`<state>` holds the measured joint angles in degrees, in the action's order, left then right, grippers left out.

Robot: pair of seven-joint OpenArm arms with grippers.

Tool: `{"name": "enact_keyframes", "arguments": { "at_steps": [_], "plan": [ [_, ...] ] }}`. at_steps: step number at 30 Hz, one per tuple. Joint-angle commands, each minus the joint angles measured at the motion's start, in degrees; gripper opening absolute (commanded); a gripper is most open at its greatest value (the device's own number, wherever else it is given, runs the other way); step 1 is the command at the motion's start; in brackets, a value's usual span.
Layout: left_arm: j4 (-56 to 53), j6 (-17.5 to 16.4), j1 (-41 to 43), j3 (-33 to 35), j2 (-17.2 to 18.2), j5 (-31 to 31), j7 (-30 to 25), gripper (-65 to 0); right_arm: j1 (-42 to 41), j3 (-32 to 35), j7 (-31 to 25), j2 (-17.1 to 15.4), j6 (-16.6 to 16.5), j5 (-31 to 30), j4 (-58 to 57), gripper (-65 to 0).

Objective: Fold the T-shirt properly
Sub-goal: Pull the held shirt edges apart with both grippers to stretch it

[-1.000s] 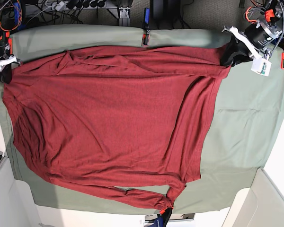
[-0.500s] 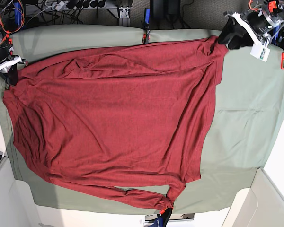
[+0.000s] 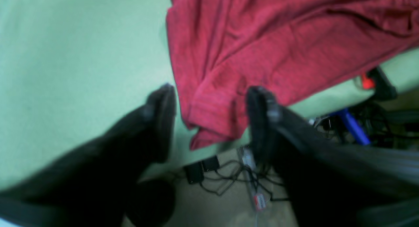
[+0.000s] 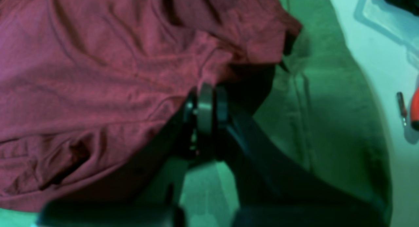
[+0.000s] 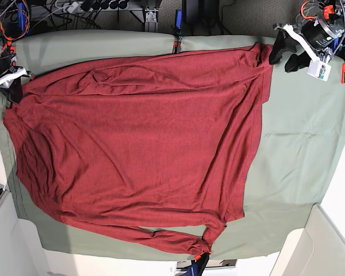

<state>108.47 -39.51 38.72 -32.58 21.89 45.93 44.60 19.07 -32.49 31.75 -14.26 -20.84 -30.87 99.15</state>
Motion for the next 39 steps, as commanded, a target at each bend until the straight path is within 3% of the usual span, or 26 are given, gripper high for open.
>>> {"name": "enact_keyframes", "arguments": {
  "at_steps": [1, 4, 12, 16, 19, 21, 24, 26, 29, 30, 33, 39],
  "plan": [
    [-0.6, -0.5, 0.5, -0.4, 0.7, 0.7, -0.9, -20.9, -0.2, -0.4, -1.3, -0.8, -0.4, -0.9, 1.0, -65.0],
    [-2.6, -0.5, 0.5, -0.3, 0.6, 3.9, -0.8, -20.9, -0.2, -0.4, -1.3, -0.8, -0.4, -0.9, 1.0, -65.0],
    [-2.7, -0.5, -0.1, 3.1, -0.5, 3.9, -0.9, -20.9, -0.2, -0.4, -1.3, -0.8, -0.4, -1.1, 1.0, -65.0],
    [-2.8, -0.5, -1.8, 6.6, -1.7, -1.5, -2.0, -20.9, -0.2, -0.4, -1.3, -0.8, -0.4, -1.1, 1.0, -65.0],
    [-2.9, 4.1, -2.9, 7.8, -2.2, -6.3, -4.4, -21.3, -0.2, -0.4, -1.3, -0.8, -0.4, -1.1, 1.0, -65.0],
    [-2.9, 4.4, -3.3, 7.9, -2.2, -8.2, -4.5, -26.1, -0.2, -0.4, -1.3, -0.8, -0.4, -1.1, 1.0, -65.0],
    [-2.9, 4.3, -3.3, 7.9, -2.0, -8.5, -3.5, -51.6, -0.2, -0.4, -1.3, -0.8, -0.4, -1.1, 1.0, -65.0],
    [-2.7, 4.4, -3.3, 7.8, -2.0, -8.2, 0.6, -63.9, -0.2, -0.4, -1.2, -0.8, -0.4, -1.1, 1.0, -65.0],
    [-0.3, 2.3, -2.0, 6.6, -2.0, -2.0, 9.9, -65.0, -0.2, -0.4, -1.0, -0.8, -0.4, -1.1, 1.0, -65.0],
    [1.4, -0.3, -0.5, 5.3, -2.0, 1.0, 10.3, -65.0, -0.2, -0.4, -1.0, -0.8, -0.4, -1.1, 1.0, -65.0],
    [8.1, -0.5, 4.3, -0.6, -2.0, 8.0, 9.2, -65.0, -0.2, -0.4, -1.0, -0.8, -0.4, -1.1, 1.0, -65.0],
    [16.3, -0.5, 5.8, -10.6, -1.6, 10.4, 7.6, -65.0, -0.3, -0.4, -1.1, -0.8, -0.4, -1.1, 1.0, -65.0]
  ]
}}
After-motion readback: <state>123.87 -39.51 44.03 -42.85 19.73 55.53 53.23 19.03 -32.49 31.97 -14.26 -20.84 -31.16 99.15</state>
